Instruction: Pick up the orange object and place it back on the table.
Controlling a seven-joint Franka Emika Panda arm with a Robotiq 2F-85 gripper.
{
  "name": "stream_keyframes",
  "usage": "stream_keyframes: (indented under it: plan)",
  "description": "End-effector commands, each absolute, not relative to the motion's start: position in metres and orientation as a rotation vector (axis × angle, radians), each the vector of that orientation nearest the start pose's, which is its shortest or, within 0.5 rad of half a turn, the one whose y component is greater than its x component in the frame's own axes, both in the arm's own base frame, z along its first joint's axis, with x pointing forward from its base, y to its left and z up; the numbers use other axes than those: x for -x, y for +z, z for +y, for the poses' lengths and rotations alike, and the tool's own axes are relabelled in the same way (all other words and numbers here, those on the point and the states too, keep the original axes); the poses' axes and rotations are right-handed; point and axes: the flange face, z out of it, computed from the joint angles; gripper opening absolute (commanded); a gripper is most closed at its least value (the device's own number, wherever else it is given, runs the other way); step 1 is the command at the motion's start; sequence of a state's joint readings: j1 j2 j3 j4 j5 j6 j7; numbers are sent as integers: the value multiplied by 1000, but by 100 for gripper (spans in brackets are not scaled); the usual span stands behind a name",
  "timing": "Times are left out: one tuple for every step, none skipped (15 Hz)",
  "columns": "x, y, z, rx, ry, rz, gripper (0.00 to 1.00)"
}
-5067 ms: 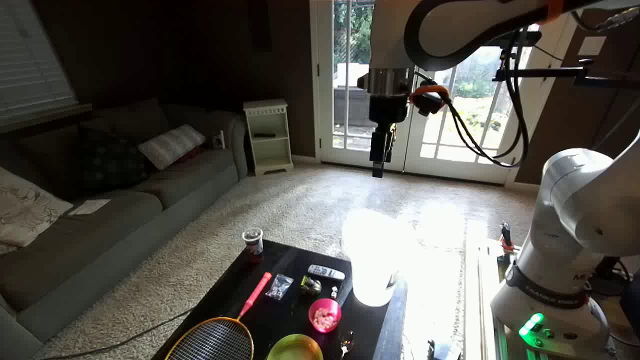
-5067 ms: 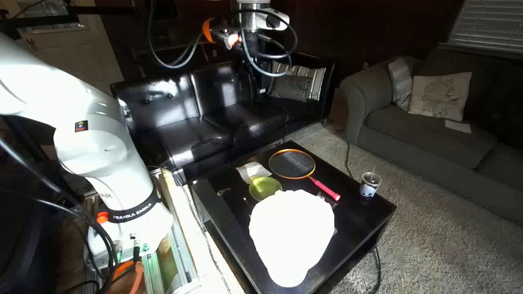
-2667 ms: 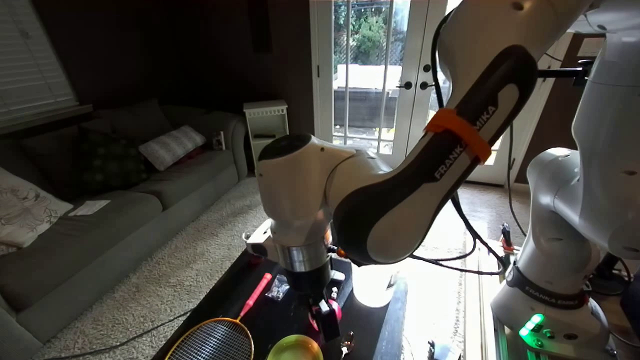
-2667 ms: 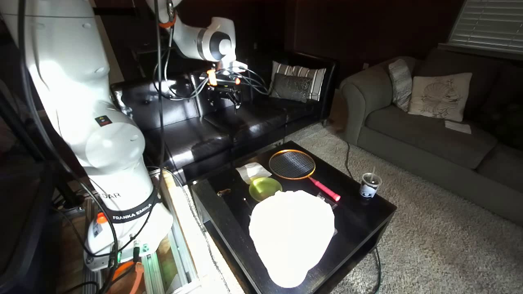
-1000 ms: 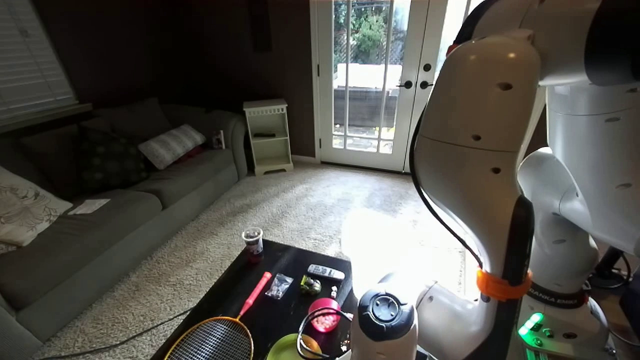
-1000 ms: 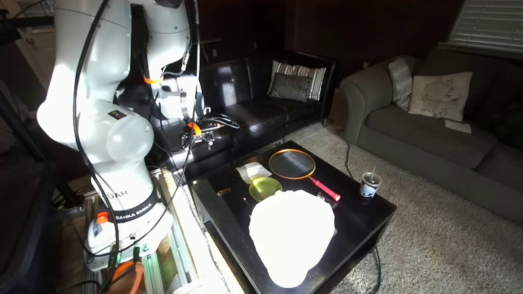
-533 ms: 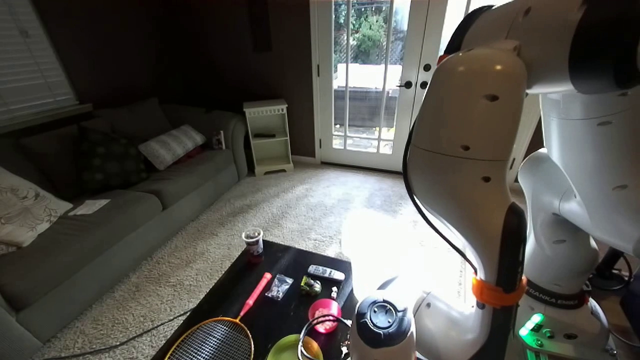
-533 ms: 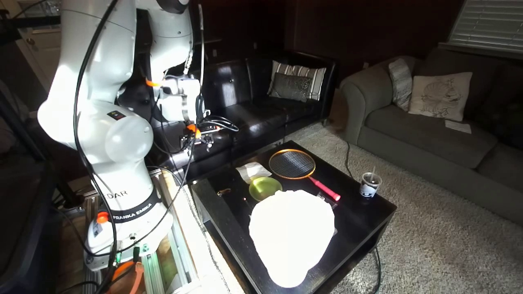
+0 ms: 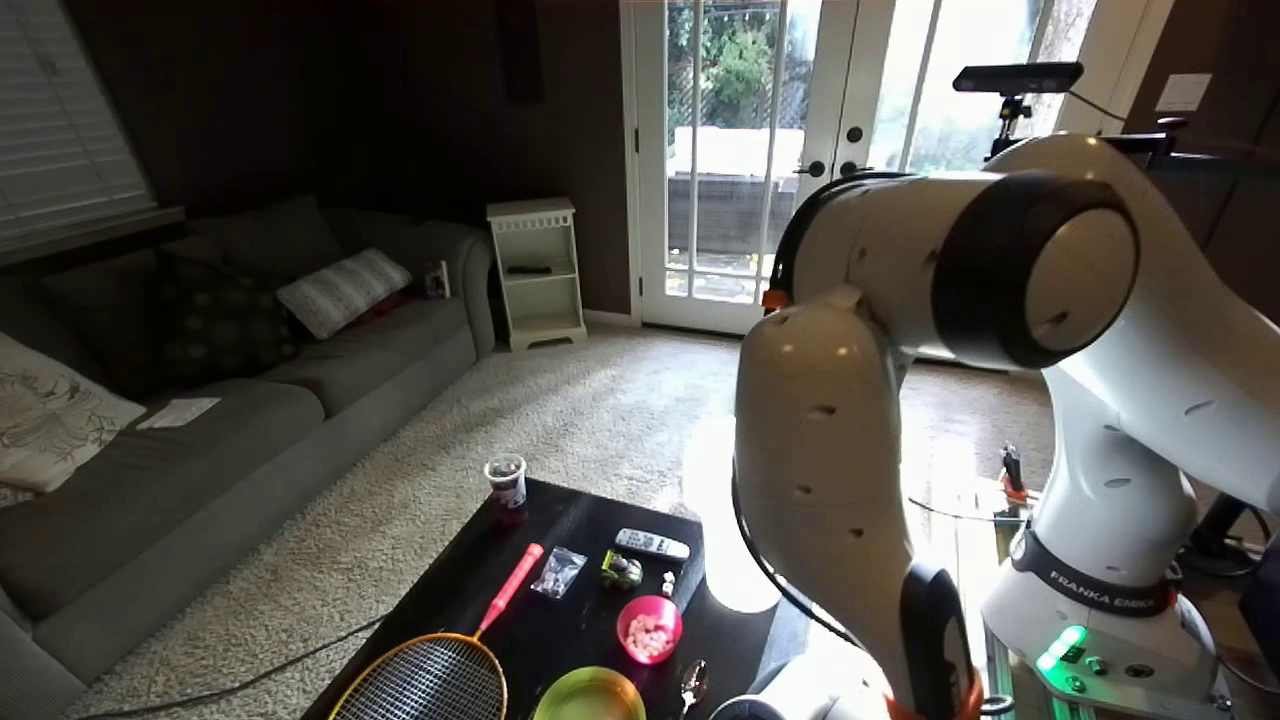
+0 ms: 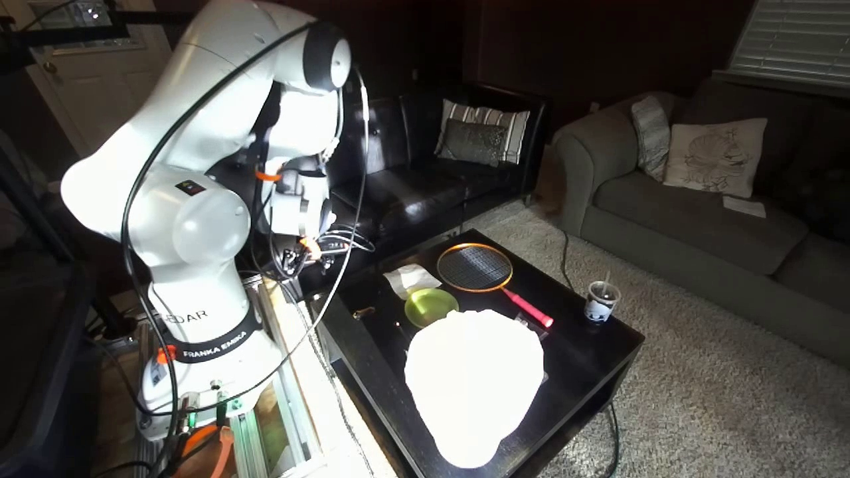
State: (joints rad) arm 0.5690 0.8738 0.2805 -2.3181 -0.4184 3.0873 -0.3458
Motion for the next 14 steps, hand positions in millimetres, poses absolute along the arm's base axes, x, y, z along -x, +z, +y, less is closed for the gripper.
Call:
stream_keyframes:
  plan:
    - [-256,-62,393,2125,96,-2012,100]
    - [-264,-73,392,2143,96,-2018,100]
    - [-271,-82,392,2154,82,-2007,100]
    - [-279,-92,390,2179,75,-2004,100]
    - [-287,-98,390,2201,75,-2027,100]
    - [-295,-103,390,2212,60,-2026,100]
    - [-302,-109,386,2233,60,-2043,100]
    - [-308,-113,386,2232,56,-2060,100]
    - [-313,-119,381,2243,64,-2080,100]
    - [-318,-121,381,2251,62,-2098,100]
    - [-320,-125,376,2254,80,-2126,100]
    - [-323,-127,374,2261,88,-2143,100]
    - [-324,-129,372,2261,95,-2161,100]
    - [-325,-131,370,2267,104,-2174,100]
